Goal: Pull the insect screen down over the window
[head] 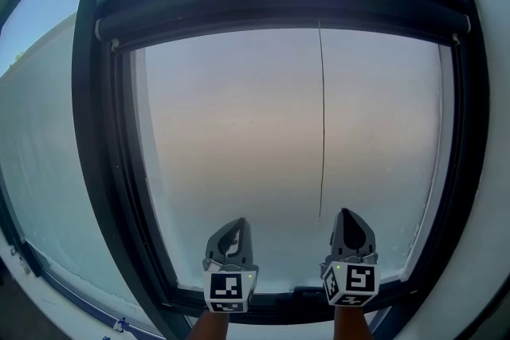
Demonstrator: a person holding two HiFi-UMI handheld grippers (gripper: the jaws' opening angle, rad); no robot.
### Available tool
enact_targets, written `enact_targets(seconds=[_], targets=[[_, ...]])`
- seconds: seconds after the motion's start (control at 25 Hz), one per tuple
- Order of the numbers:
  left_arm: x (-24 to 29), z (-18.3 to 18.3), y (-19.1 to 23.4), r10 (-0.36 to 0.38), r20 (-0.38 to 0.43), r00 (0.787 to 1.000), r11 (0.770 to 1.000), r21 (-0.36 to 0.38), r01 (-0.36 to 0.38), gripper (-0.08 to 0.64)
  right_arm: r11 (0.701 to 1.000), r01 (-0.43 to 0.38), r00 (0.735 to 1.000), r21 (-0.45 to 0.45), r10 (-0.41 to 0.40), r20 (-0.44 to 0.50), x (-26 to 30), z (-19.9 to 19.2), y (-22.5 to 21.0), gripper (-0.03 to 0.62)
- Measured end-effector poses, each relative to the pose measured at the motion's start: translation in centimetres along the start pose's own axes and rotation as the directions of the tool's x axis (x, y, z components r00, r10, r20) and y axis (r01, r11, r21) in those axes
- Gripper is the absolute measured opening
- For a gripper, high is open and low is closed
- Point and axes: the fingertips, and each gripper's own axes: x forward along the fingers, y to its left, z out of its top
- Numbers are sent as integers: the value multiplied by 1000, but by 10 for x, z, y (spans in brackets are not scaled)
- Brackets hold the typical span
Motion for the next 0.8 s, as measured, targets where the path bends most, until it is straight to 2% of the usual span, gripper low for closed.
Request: enact_targets(seconds=[0.16, 0.36, 0.52, 0.64, 0.8], targets=[[16, 33, 14, 11, 62, 998, 998, -63, -7, -3, 1000, 11, 999, 9, -11, 37, 19, 27, -4, 3], [42, 72, 39, 90, 92, 992, 990, -115, -80, -3, 996, 53, 989, 71, -62, 134, 36, 69, -15, 3], [56, 106, 58, 114, 131, 985, 984, -148, -94, -3, 998, 42, 982, 47, -49, 181, 54, 105, -11, 3], [61, 133, 70, 121, 170, 978, 988, -116, -102, -3, 999, 37, 974, -7, -35, 225, 66, 136, -7, 3], [69, 168, 75, 107, 209, 972, 994, -1, -110, -3, 992, 48, 958, -119, -12, 287, 77, 181, -2, 3]])
